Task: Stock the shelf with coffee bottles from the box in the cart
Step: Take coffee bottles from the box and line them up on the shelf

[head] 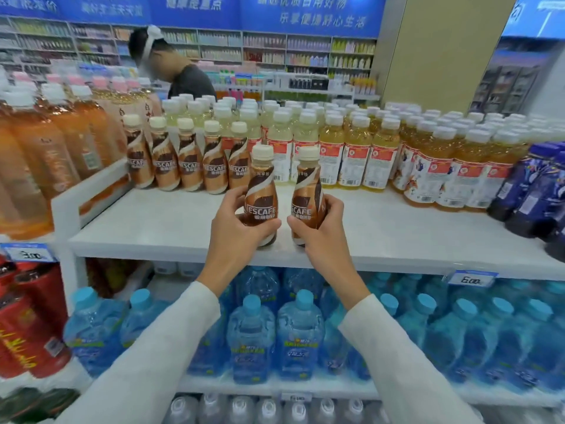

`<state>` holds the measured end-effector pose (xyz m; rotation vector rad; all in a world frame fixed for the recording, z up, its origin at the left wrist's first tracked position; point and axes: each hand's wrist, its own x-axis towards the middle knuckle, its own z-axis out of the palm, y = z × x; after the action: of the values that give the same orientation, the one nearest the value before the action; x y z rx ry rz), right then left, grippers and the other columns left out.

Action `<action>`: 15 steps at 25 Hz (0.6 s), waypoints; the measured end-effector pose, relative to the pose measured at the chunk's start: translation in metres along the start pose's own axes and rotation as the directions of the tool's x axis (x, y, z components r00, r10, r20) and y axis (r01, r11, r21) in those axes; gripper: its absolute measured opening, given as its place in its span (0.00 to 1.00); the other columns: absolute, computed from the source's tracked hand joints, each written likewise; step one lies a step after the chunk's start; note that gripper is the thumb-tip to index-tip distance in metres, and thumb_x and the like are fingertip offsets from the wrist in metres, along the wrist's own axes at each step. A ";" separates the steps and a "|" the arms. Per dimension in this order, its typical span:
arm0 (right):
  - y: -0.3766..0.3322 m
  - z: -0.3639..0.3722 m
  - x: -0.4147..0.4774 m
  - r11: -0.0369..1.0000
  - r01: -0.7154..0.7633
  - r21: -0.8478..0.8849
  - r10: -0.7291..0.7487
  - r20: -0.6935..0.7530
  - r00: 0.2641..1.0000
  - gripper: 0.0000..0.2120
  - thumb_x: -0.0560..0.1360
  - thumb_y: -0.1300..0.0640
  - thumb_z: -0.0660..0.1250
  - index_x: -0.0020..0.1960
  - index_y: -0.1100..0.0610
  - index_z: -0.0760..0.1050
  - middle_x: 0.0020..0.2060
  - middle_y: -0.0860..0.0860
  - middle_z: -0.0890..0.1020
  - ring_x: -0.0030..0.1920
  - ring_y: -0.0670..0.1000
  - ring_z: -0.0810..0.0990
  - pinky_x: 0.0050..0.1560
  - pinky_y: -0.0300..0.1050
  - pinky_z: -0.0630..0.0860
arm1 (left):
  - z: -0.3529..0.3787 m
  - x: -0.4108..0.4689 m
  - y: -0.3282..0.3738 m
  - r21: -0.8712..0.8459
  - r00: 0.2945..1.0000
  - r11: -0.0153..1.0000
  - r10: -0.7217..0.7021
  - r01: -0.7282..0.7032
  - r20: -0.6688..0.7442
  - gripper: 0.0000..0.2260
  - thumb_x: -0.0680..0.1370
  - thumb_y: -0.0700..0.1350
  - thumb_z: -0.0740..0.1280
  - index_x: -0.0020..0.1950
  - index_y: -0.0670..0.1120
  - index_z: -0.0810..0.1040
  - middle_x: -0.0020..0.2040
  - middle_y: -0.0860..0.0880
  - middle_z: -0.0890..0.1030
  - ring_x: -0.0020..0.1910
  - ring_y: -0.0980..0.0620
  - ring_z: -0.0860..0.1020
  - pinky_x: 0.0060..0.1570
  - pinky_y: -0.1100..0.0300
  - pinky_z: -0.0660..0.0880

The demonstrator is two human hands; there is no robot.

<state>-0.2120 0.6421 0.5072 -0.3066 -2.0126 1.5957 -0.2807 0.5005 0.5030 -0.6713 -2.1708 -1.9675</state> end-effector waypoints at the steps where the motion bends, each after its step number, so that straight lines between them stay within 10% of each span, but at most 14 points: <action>1: 0.004 0.001 0.001 1.000 -0.003 -0.008 0.003 -0.001 1.000 0.27 0.76 0.58 0.73 0.67 0.51 0.60 0.54 0.45 0.76 0.48 0.36 0.80 0.48 0.32 0.78 | 0.000 0.002 -0.005 0.004 1.000 1.000 0.000 0.000 -0.004 0.33 0.68 0.44 0.82 0.68 0.55 0.70 0.59 0.59 0.77 0.54 0.59 0.80 0.51 0.67 0.78; 4: 0.018 0.003 0.001 1.000 0.015 -0.026 -0.015 -0.014 1.000 0.29 0.77 0.57 0.73 0.68 0.51 0.59 0.60 0.50 0.75 0.57 0.47 0.80 0.59 0.46 0.80 | 0.002 0.000 -0.016 -0.002 1.000 1.000 0.013 -0.013 -0.013 0.33 0.70 0.45 0.81 0.70 0.57 0.69 0.59 0.64 0.77 0.53 0.63 0.81 0.50 0.69 0.77; 10: 0.026 -0.001 -0.005 0.993 0.009 -0.118 -0.013 -0.034 0.999 0.42 0.73 0.50 0.77 0.76 0.52 0.54 0.70 0.50 0.70 0.68 0.48 0.73 0.68 0.44 0.72 | -0.002 -0.009 -0.024 0.045 0.999 0.999 -0.007 0.005 0.048 0.37 0.70 0.51 0.80 0.73 0.60 0.64 0.62 0.67 0.74 0.59 0.70 0.75 0.55 0.73 0.72; 15: 0.020 -0.005 -0.010 0.953 0.001 -0.302 -0.063 -0.195 0.979 0.42 0.66 0.42 0.81 0.71 0.51 0.63 0.63 0.46 0.71 0.60 0.43 0.73 0.55 0.32 0.69 | -0.014 -0.007 -0.028 0.103 0.999 0.994 -0.045 0.047 -0.016 0.37 0.68 0.53 0.81 0.73 0.53 0.68 0.64 0.57 0.77 0.58 0.57 0.78 0.54 0.65 0.74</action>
<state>-0.2039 0.6467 0.4863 -0.5255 -2.0841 1.1817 -0.2891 0.4840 0.4765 -0.5954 -2.2812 -1.8604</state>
